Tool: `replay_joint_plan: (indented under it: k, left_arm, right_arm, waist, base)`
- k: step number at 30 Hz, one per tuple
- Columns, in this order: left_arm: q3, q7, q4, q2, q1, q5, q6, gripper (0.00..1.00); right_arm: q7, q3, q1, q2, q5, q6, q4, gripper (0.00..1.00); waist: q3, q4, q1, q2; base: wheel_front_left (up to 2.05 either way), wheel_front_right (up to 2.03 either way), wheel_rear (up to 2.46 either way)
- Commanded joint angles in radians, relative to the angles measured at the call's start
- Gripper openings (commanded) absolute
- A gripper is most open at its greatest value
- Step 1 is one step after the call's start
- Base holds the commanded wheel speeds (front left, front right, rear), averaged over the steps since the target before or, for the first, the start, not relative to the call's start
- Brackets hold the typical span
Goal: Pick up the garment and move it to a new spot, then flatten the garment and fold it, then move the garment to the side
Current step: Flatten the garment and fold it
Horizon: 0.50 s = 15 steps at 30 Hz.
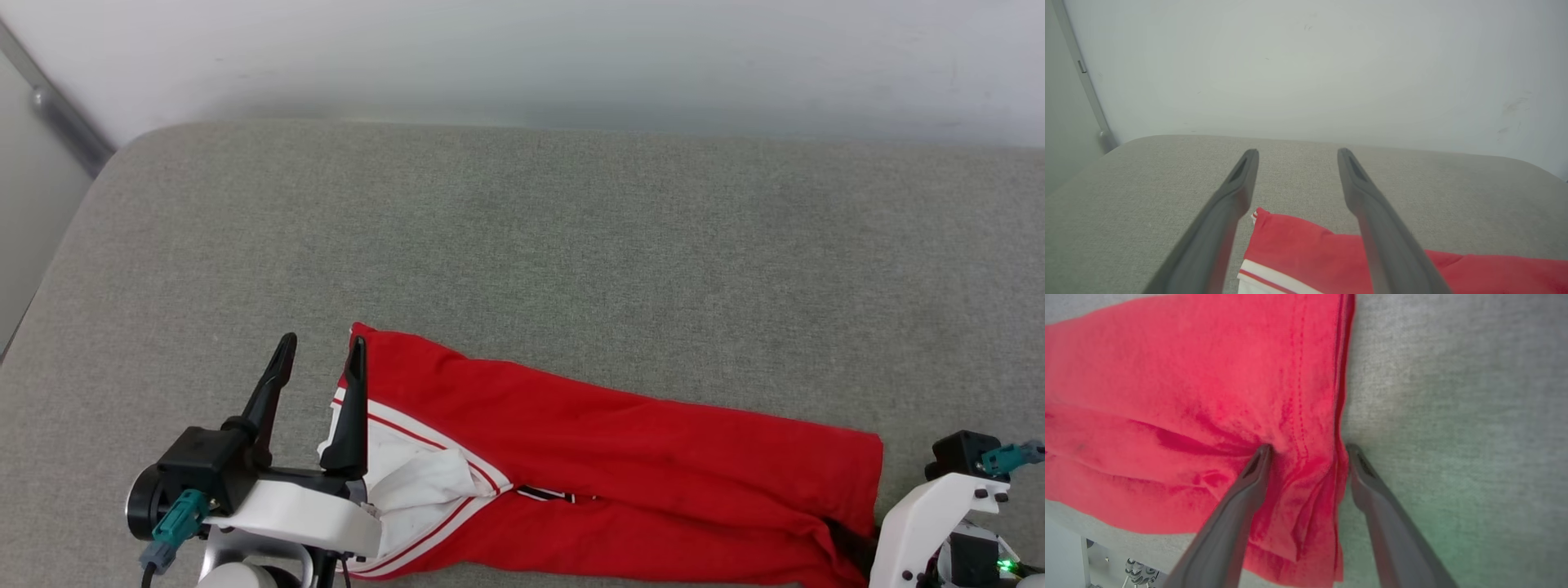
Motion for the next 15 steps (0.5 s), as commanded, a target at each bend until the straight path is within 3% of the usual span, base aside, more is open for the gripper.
replay_joint_plan:
  k: [1,2,15]
  left_arm:
    - [0.004,-0.007,0.004,-0.007,-0.002,0.008,-0.005,1.0]
    - [0.008,-0.007,0.009,-0.01,0.003,0.014,-0.007,1.0]
    - [0.005,-0.005,0.026,0.0,0.056,0.057,0.013,1.0]
  right_arm:
    - [0.036,0.042,0.035,0.045,0.011,0.0,0.067,0.13]
    - [0.042,0.048,0.029,0.047,0.015,0.001,0.068,0.0]
    - [-0.007,0.019,0.008,-0.03,0.003,0.001,-0.057,0.0]
  waist:
    - [0.001,0.003,0.0001,0.0]
    - [-0.003,0.002,0.0001,0.0]
    - [-0.084,-0.033,0.0001,0.0]
  base:
    - [0.0,0.0,0.0]
    - [0.0,0.0,0.0]
    - [0.0,0.0,0.0]
